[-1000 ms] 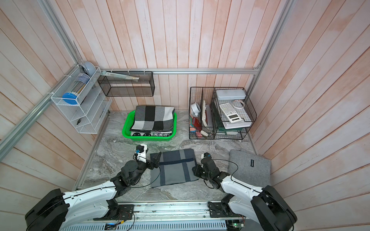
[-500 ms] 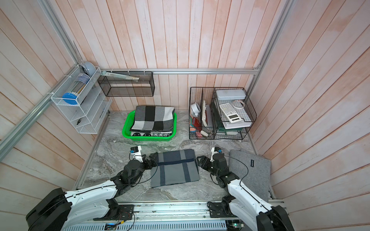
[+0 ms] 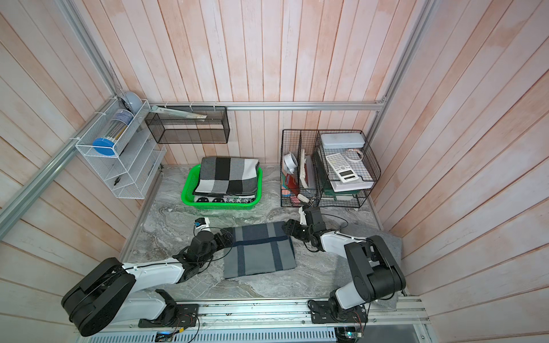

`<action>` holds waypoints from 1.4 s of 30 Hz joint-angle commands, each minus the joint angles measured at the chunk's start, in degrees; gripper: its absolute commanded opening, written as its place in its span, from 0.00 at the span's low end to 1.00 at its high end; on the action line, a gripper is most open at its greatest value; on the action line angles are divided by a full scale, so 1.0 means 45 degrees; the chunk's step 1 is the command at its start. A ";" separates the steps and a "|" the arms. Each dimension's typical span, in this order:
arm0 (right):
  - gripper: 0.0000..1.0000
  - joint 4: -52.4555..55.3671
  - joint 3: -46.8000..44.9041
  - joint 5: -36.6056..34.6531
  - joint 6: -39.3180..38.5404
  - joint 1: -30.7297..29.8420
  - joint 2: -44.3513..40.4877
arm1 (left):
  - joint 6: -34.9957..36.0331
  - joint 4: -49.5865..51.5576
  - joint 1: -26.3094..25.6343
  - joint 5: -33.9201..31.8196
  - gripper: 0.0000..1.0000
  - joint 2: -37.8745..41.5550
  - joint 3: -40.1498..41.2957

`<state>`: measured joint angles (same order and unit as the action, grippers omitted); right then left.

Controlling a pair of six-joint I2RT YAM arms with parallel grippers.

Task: Put the folded scarf in the basket
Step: Pick up the scarf at the center of the board.

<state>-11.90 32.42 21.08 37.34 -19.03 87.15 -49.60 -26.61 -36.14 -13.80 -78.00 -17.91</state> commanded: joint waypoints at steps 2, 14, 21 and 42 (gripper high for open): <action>0.74 0.0269 0.0260 -0.0163 -0.0327 -0.0027 0.0315 | -0.0260 0.0367 0.0085 0.0555 0.93 -0.0732 -0.0513; 0.71 0.0045 0.0596 -0.0504 0.0053 -0.1120 0.1302 | -0.0842 0.0346 0.0107 0.1381 0.76 -0.2262 -0.1085; 0.62 -0.0375 0.0559 -0.0412 0.0392 -0.1541 0.1824 | -0.1023 -0.0104 0.0105 0.1922 0.52 -0.2908 -0.1302; 0.00 -0.0970 -0.0163 -0.1069 0.0644 -0.3174 -0.4241 | 0.1951 0.1128 0.0679 0.1126 0.00 0.3012 -0.1234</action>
<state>-15.35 29.89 17.39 40.27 -32.18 69.63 -45.71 -26.79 -33.89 -4.38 -67.81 -21.19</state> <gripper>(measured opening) 0.106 0.094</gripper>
